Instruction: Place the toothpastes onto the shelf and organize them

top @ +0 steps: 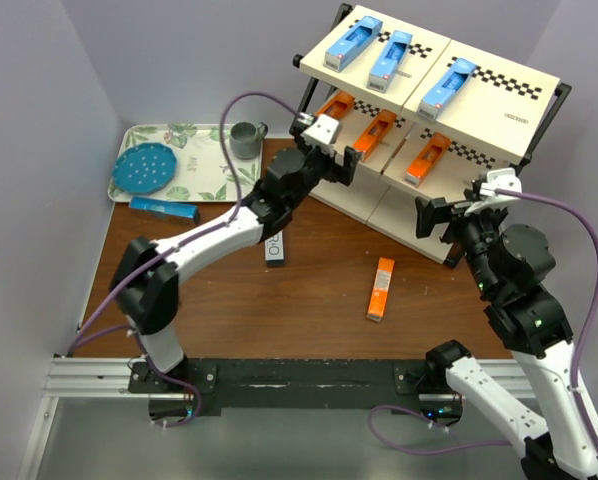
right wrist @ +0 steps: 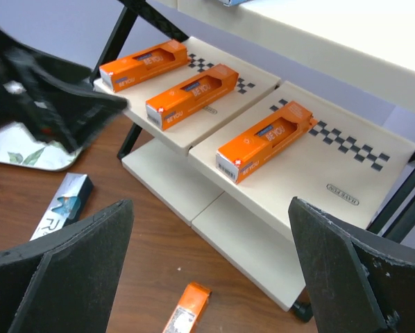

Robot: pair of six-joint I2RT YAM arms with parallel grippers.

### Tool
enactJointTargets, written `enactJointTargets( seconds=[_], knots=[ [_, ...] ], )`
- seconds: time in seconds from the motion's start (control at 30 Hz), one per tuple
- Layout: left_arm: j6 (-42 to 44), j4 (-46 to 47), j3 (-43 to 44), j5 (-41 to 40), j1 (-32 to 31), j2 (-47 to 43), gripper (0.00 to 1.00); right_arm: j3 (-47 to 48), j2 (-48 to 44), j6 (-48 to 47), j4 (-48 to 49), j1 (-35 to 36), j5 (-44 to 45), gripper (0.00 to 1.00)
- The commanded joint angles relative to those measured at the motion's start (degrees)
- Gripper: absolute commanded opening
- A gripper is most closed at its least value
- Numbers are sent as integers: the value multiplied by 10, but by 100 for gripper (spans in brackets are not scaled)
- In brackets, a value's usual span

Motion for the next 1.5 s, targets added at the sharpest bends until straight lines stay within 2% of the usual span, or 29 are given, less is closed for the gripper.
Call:
enactJointTargets(
  seconds=[0.0, 0.17, 0.33, 0.5, 0.67, 0.8, 0.93, 0.97, 1.0, 1.2, 1.3, 1.47],
  knots=[
    [-11, 32, -83, -44, -2, -115, 93, 38, 12, 37, -65, 1, 0, 98],
    [-55, -21, -180, -30, -2, -191, 94, 41, 17, 93, -124, 1, 9, 99],
    [-109, -97, -238, 1, -16, -198, 94, 9, 2, 147, -162, 1, 34, 98],
    [-151, -171, -243, 7, -51, -173, 94, -19, -16, 172, -182, 1, 57, 99],
    [-213, -177, -250, 8, -113, -148, 94, -22, -16, 183, -205, 1, 80, 99],
    [-248, -214, -179, -27, -162, -90, 94, -33, -32, 194, -211, 1, 89, 99],
    [-270, -243, -85, -67, -212, 14, 93, -36, -41, 205, -222, 1, 109, 99],
    [-290, -280, -61, -67, -216, 34, 93, -30, -41, 206, -229, 1, 110, 99],
    [-299, -293, -18, -74, -219, 53, 93, -30, -43, 200, -231, 1, 111, 98],
    [-349, -347, 104, -101, -234, 174, 88, -48, -93, 198, -232, 1, 125, 98],
    [-364, -381, 151, -114, -237, 228, 87, -58, -116, 177, -223, 1, 121, 98],
    [-387, -406, 176, -124, -237, 280, 81, -61, -132, 177, -232, 8, 111, 98]
  ],
)
